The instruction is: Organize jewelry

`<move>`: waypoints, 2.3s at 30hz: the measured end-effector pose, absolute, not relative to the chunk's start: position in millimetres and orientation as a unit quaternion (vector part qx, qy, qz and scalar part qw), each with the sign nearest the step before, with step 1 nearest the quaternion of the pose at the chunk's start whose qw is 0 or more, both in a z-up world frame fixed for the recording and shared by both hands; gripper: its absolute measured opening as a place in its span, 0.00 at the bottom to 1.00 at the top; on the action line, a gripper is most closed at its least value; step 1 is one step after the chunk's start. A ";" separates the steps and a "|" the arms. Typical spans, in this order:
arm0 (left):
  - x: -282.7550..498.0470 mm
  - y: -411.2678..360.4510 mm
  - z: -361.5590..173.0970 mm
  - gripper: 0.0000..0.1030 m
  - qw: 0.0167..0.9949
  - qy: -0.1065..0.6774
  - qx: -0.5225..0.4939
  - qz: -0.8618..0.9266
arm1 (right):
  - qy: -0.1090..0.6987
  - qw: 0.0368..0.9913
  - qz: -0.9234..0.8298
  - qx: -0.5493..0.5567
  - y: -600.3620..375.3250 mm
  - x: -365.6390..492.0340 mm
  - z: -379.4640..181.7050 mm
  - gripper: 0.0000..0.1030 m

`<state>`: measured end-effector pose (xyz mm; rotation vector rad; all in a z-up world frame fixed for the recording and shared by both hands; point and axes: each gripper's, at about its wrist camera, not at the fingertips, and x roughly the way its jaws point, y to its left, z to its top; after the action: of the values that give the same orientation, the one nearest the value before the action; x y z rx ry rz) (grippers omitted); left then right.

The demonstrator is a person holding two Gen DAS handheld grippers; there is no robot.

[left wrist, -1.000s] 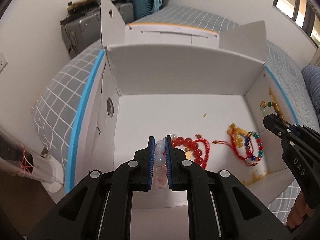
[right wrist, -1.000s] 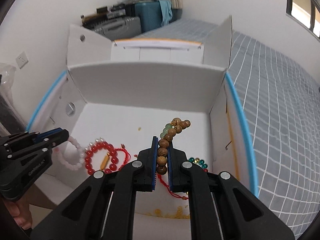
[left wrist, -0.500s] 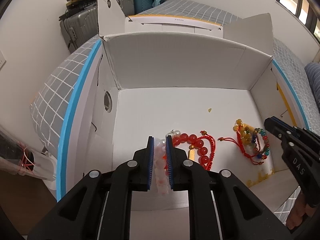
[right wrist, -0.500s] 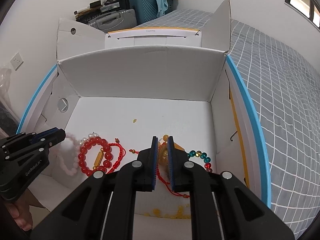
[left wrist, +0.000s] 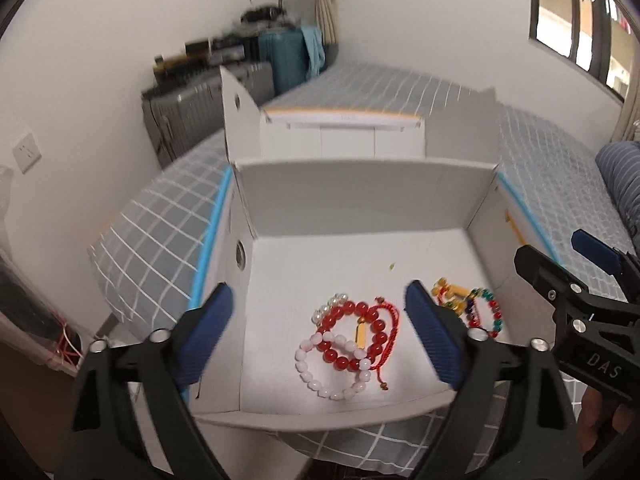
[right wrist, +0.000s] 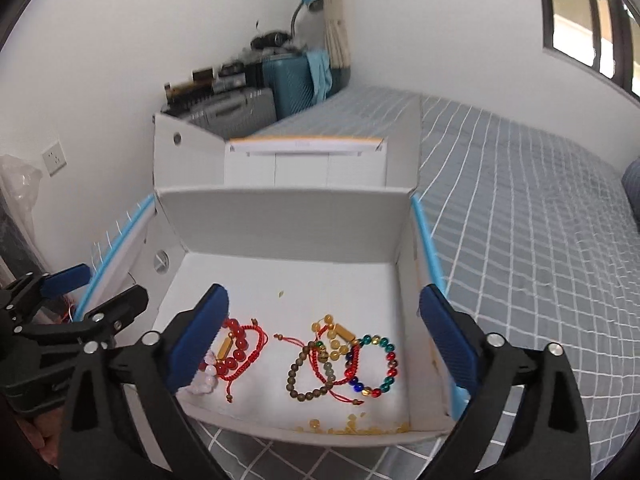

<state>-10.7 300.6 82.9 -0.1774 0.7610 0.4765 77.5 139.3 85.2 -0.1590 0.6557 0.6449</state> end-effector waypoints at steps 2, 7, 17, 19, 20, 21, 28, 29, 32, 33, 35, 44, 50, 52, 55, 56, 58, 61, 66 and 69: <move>-20.8 295.5 89.9 0.92 0.904 0.350 -0.086 0.231 | 0.306 0.898 0.308 -0.076 133.2 72.8 90.6 0.92; -44.2 281.1 96.3 0.94 0.916 0.320 -0.085 0.227 | 0.282 0.908 0.300 -0.078 114.8 52.2 95.5 0.92; -83.2 261.8 78.4 0.94 0.919 0.315 -0.096 0.217 | 0.280 0.910 0.296 -0.081 83.9 15.2 73.5 0.92; -89.2 258.6 73.7 0.94 0.918 0.315 -0.094 0.219 | 0.281 0.910 0.293 -0.081 81.0 10.6 67.4 0.92; -92.2 258.0 71.1 0.94 0.918 0.316 -0.094 0.219 | 0.282 0.910 0.292 -0.082 79.3 8.4 64.4 0.92; -94.2 256.8 68.3 0.94 0.918 0.317 -0.092 0.220 | 0.284 0.910 0.291 -0.081 78.9 7.8 61.9 0.92; -102.7 255.5 49.7 0.94 0.913 0.330 -0.095 0.222 | 0.305 0.905 0.286 -0.081 74.6 2.1 41.3 0.92; -102.9 256.1 47.1 0.94 0.911 0.333 -0.095 0.223 | 0.306 0.905 0.285 -0.082 74.4 1.7 39.3 0.92; -102.5 257.8 41.3 0.94 0.908 0.339 -0.096 0.227 | 0.312 0.903 0.282 -0.085 76.2 2.2 35.6 0.92; -102.3 257.9 39.6 0.94 0.907 0.342 -0.096 0.227 | 0.313 0.903 0.281 -0.085 76.5 2.2 34.8 0.92; -102.7 258.4 37.0 0.94 0.906 0.344 -0.095 0.227 | 0.314 0.903 0.282 -0.085 77.7 3.1 34.7 0.92; -100.9 259.5 38.9 0.94 0.907 0.344 -0.096 0.222 | 0.317 0.902 0.281 -0.084 78.7 4.2 35.3 0.92; -98.0 258.7 38.7 0.94 0.905 0.346 -0.091 0.229 | 0.317 0.902 0.281 -0.083 77.9 5.4 35.7 0.92; -97.1 258.4 38.3 0.94 0.904 0.347 -0.090 0.231 | 0.317 0.902 0.280 -0.083 77.9 5.2 35.8 0.92; -96.5 258.0 37.9 0.94 0.904 0.349 -0.091 0.231 | 0.317 0.902 0.281 -0.083 77.6 5.1 36.1 0.92; -96.1 257.9 37.9 0.94 0.903 0.349 -0.091 0.232 | 0.318 0.902 0.281 -0.083 77.8 5.2 36.1 0.92; -95.9 258.1 38.0 0.94 0.904 0.349 -0.091 0.232 | 0.318 0.902 0.281 -0.083 77.8 5.2 36.1 0.92; -96.0 257.8 37.6 0.94 0.903 0.349 -0.090 0.233 | 0.318 0.902 0.281 -0.083 78.1 5.1 35.9 0.92; -95.6 255.9 36.6 0.94 0.904 0.349 -0.087 0.233 | 0.318 0.901 0.282 -0.082 77.8 3.9 36.0 0.92; -95.0 254.9 36.0 0.94 0.903 0.350 -0.086 0.232 | 0.318 0.902 0.282 -0.083 78.3 4.1 35.6 0.92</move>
<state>-95.0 254.9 36.0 -0.1770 0.7243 0.4788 4.1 78.3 35.6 -0.1713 0.6577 0.5825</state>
